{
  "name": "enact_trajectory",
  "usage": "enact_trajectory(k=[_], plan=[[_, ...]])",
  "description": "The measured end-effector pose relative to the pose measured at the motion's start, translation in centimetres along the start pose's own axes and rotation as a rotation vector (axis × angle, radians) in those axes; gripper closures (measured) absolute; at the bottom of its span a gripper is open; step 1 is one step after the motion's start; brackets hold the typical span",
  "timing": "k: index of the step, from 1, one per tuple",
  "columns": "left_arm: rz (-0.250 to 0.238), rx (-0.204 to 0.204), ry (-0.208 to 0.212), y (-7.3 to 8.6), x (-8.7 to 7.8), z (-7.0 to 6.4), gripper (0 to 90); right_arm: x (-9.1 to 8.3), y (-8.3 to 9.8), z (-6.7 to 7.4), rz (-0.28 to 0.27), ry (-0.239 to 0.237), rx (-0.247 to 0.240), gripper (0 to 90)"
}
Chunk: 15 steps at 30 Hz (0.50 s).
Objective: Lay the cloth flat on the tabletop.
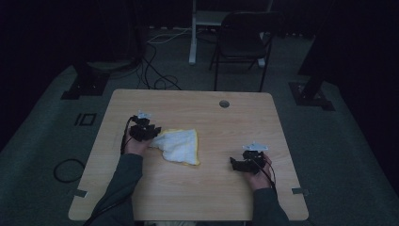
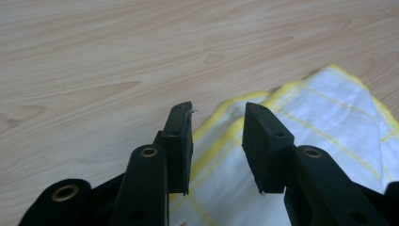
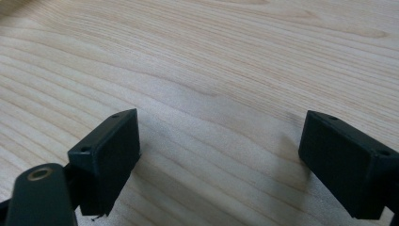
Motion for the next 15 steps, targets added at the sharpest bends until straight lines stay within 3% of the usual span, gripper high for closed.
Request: enact_trajectory(k=[6, 15], plan=[[0.023, 0.005, 0.039, -0.5, 1.6, -0.8, 60.9, 0.0, 0.0, 0.0, 0.000, 0.000, 0.000, 12.7], [0.066, 0.023, 0.061, -1.0, 3.2, -1.4, 56.6, 0.0, 0.0, 0.0, 0.000, -0.001, 0.000, 12.7]])
Point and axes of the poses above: each handheld gripper's, and its own axes: x roughly forward along the jaws, y roughly out of its underside, z roughly to its left, the point moved 2 cm from there along x, roughly forward along the jaws, and after that the axes turned 4 degrees about x, right-handed, at the moved point
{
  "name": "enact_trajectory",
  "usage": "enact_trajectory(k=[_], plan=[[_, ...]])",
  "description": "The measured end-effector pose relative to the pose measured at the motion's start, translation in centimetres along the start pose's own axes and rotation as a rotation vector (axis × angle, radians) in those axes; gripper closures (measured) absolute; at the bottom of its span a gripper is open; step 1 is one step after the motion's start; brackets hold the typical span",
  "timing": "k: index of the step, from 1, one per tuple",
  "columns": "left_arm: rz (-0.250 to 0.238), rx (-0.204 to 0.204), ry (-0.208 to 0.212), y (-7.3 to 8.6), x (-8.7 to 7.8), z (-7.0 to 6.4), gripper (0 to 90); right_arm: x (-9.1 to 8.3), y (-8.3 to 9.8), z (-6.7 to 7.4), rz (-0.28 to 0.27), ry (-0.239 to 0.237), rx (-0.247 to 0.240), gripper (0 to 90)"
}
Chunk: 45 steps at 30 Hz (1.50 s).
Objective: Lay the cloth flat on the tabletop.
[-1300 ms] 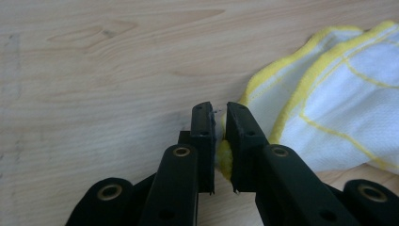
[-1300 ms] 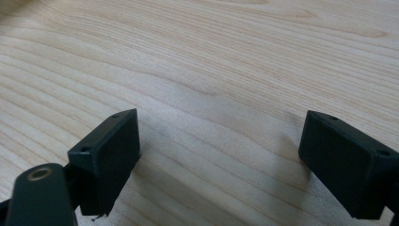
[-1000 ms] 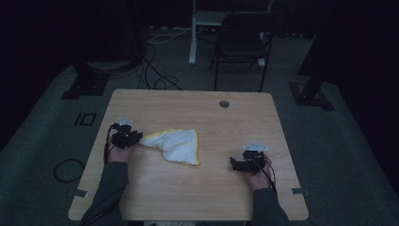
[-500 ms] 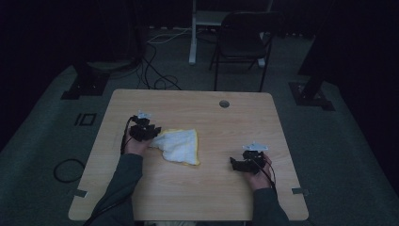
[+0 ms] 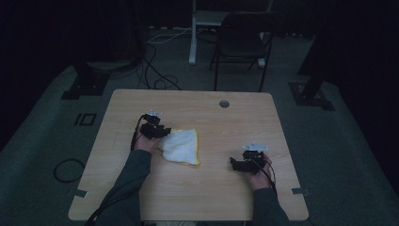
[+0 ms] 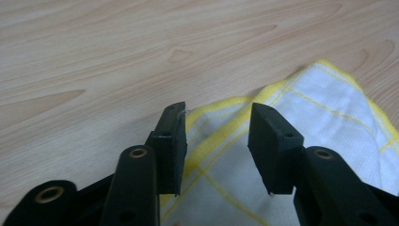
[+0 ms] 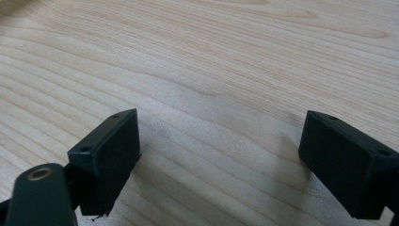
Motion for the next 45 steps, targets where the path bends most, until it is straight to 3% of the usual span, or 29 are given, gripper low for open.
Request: enact_trajectory(k=[7, 12, 15, 34, 45], plan=[[0.051, -0.006, 0.010, 0.4, 0.9, -0.1, 59.1, 0.0, 0.0, 0.0, 0.000, 0.000, 0.000, 12.8], [0.051, 0.033, 0.002, 0.3, 0.4, -0.7, 82.4, 0.0, 0.0, 0.0, 0.000, 0.000, 0.000, 12.7], [0.044, 0.041, -0.001, 0.2, -0.1, -0.9, 88.6, 0.0, 0.0, 0.0, 0.000, 0.000, 0.000, 12.7], [-0.032, 0.073, 0.025, 1.0, -3.2, -2.8, 90.0, 0.0, 0.0, 0.0, -0.001, 0.000, 0.000, 12.8], [-0.103, 0.088, 0.064, 3.2, -5.7, -5.1, 90.0, 0.0, 0.0, 0.0, -0.001, 0.000, -0.002, 12.8]])
Point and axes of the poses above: each handheld gripper's, and its own axes: x roughly forward along the jaws, y roughly out of its underside, z roughly to its left, the point moved 2 cm from there along x, roughly forward along the jaws, and after that the axes turned 4 degrees about x, right-handed, at the moved point
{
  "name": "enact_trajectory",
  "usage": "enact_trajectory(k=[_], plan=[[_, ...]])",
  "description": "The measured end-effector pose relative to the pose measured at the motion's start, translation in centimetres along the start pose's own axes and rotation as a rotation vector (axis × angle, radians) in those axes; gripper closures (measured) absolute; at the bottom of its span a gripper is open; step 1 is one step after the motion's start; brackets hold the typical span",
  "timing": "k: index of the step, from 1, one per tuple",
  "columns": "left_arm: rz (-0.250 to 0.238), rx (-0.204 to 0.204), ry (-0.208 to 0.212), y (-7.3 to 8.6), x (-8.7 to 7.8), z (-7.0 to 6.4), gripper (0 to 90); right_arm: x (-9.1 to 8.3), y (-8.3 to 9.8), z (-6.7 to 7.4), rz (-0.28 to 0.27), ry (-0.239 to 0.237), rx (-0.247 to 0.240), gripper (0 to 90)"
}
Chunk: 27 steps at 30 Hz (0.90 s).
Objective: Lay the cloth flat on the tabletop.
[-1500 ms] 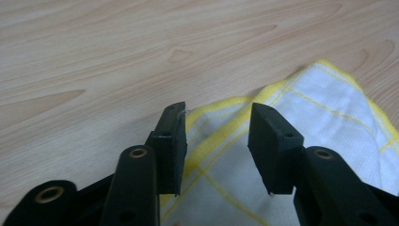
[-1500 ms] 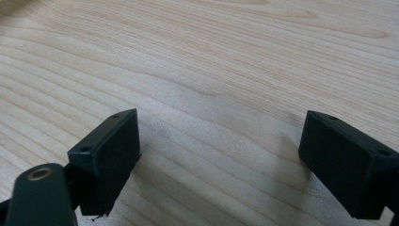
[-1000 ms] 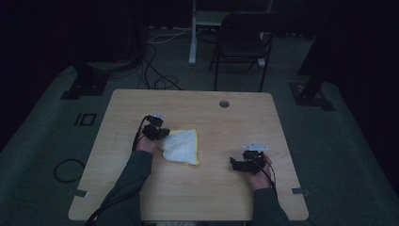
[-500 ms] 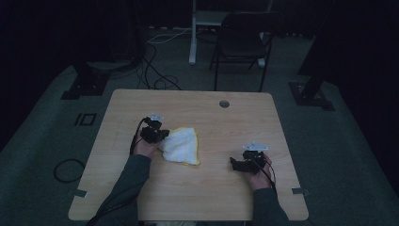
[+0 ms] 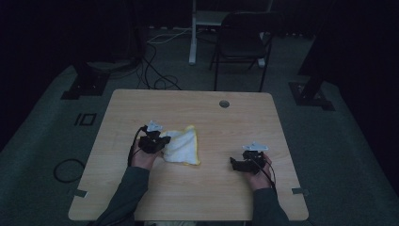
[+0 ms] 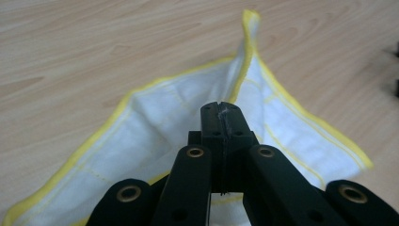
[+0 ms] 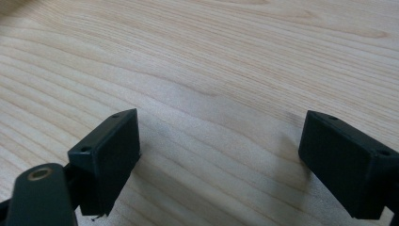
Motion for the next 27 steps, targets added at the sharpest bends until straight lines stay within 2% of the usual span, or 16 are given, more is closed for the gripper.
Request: enact_trajectory(k=[5, 10, 15, 18, 23, 27], plan=[[-0.014, -0.006, 0.012, 1.3, -0.9, -0.6, 90.0, 0.0, 0.0, 0.0, 0.000, 0.000, 0.000, 12.8], [0.009, 0.004, 0.034, 3.4, -1.1, -1.6, 90.0, 0.0, 0.0, 0.1, -0.002, 0.007, 0.007, 14.9], [0.025, 0.000, 0.059, 4.4, -0.7, -2.0, 90.0, -0.3, -0.3, 0.7, 0.003, 0.013, 0.006, 34.0], [0.032, 0.007, 0.068, 4.8, -0.8, -2.3, 90.0, -0.5, -0.5, 1.3, 0.000, 0.018, -0.016, 43.0], [0.035, 0.015, 0.069, 5.0, -0.6, -2.5, 90.0, -1.4, -1.5, 3.0, -0.060, -0.074, -0.022, 53.0], [0.032, 0.017, 0.068, 5.1, -0.6, -2.6, 90.0, -1.8, -2.3, 4.5, -0.089, -0.148, -0.017, 55.6]])
Point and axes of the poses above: each handheld gripper's, and its own axes: x roughly forward along the jaws, y roughly out of its underside, z roughly to its left, the point moved 2 cm from there along x, roughly forward along the jaws, and after that the axes turned 4 degrees about x, right-handed, at the moved point
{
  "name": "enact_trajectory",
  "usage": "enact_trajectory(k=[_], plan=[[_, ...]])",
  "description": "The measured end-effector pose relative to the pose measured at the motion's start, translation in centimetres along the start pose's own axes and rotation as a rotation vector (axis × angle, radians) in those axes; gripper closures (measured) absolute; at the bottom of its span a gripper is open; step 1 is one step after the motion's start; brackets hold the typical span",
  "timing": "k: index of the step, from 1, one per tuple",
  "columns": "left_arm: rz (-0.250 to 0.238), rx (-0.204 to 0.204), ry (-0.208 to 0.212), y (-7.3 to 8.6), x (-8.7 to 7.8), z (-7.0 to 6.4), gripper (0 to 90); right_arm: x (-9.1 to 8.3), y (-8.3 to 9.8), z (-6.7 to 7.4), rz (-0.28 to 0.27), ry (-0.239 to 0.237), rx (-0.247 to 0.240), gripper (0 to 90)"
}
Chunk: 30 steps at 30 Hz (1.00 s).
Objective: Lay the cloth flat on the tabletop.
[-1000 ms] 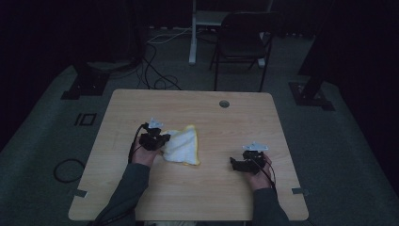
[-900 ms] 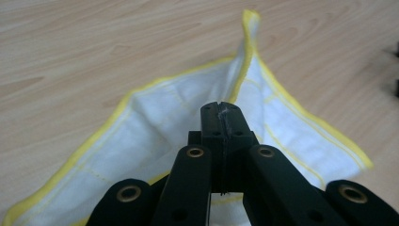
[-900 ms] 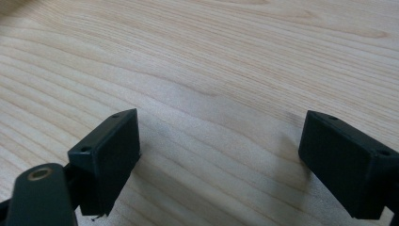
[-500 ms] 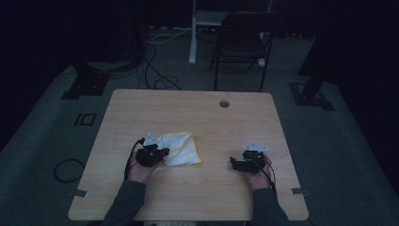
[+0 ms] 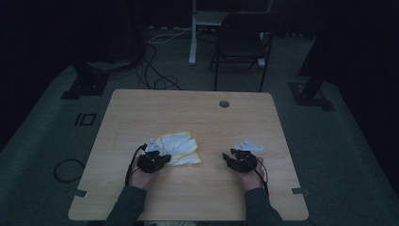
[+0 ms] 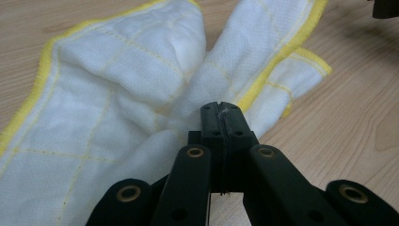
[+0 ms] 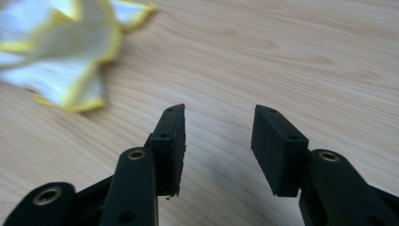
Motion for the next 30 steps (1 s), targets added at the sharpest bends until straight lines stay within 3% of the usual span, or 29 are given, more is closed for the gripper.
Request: enact_trajectory(k=[11, 16, 20, 26, 29, 30], plan=[[-0.002, 0.000, 0.001, 0.1, 0.1, 0.0, 90.0, 1.9, -2.1, 3.6, -0.019, -0.143, -0.016, 49.8], [-0.002, 0.006, -0.005, 0.1, 0.1, -0.1, 90.0, 2.8, -2.9, 5.1, -0.021, -0.177, -0.038, 49.9], [-0.003, 0.007, -0.004, 0.1, 0.1, 0.0, 90.0, 3.4, -3.5, 6.0, -0.010, -0.197, -0.065, 54.3], [-0.005, 0.005, -0.005, 0.2, 0.0, -0.1, 90.0, 4.4, -4.1, 6.8, 0.002, -0.217, -0.066, 54.2], [-0.004, 0.006, -0.004, 0.2, 0.0, -0.1, 90.0, 5.6, -4.2, 7.0, 0.027, -0.240, -0.039, 60.8], [-0.004, 0.006, -0.003, 0.2, 0.0, 0.0, 90.0, 5.7, -4.2, 7.0, 0.033, -0.245, -0.033, 67.2]])
Point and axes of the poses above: each handheld gripper's, and its own axes: x roughly forward along the jaws, y roughly out of its underside, z roughly to its left, the point moved 2 cm from there along x, roughly forward along the jaws, and after that the axes turned 4 degrees about x, right-handed, at the moved point
